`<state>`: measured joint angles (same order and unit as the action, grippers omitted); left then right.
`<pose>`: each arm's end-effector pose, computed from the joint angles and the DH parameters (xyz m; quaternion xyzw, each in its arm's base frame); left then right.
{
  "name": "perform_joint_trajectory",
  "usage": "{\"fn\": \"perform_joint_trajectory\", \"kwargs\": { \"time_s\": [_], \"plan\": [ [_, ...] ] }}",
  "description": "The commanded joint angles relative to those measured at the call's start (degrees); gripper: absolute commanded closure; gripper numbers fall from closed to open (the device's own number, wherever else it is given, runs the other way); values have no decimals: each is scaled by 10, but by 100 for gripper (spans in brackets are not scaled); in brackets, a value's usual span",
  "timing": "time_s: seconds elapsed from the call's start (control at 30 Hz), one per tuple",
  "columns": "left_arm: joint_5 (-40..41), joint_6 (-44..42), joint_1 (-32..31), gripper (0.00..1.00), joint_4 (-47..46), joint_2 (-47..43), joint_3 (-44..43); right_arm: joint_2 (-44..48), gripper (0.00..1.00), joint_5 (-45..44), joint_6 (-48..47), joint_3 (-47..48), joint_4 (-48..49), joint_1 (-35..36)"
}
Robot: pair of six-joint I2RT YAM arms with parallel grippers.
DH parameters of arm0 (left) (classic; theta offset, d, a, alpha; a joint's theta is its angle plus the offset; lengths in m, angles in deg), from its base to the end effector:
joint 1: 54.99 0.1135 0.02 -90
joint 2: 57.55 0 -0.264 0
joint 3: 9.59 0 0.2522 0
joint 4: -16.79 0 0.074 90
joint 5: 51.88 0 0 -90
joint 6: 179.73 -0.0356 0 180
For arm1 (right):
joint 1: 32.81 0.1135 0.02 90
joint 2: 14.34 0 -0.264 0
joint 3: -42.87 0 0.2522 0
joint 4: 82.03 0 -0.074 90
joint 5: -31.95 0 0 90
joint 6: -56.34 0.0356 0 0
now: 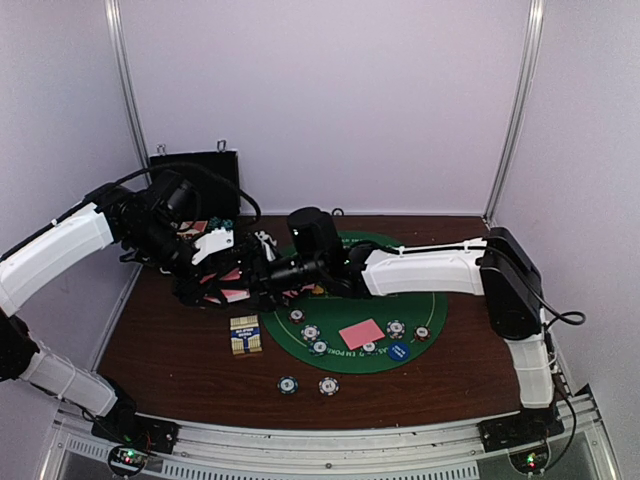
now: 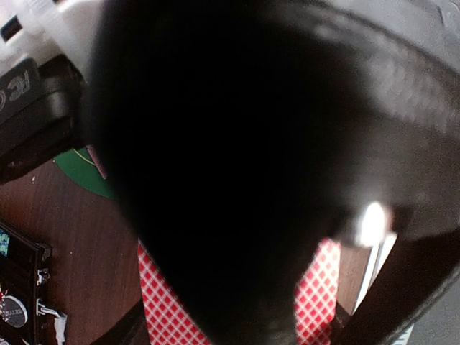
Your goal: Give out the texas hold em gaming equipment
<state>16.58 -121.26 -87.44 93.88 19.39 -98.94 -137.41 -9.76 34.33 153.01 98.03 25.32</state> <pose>0.2060 -0.1465 0.3280 0.5425 0.7912 -0.1840 0.2138 0.2441 0.4430 0.2565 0.1927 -0.7328 -0.6520 0.0274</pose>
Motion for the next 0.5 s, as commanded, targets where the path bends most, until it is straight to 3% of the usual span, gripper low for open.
{"fn": "perform_joint_trajectory", "kwargs": {
  "time_s": [0.0,0.47],
  "plan": [
    [-15,3,2,100,-16,-2,-21,-24,23,9,7,34,-6,2],
    [-15,3,2,100,-14,-5,-19,4,39,-18,-20,-31,-49,-31]
  ]
}}
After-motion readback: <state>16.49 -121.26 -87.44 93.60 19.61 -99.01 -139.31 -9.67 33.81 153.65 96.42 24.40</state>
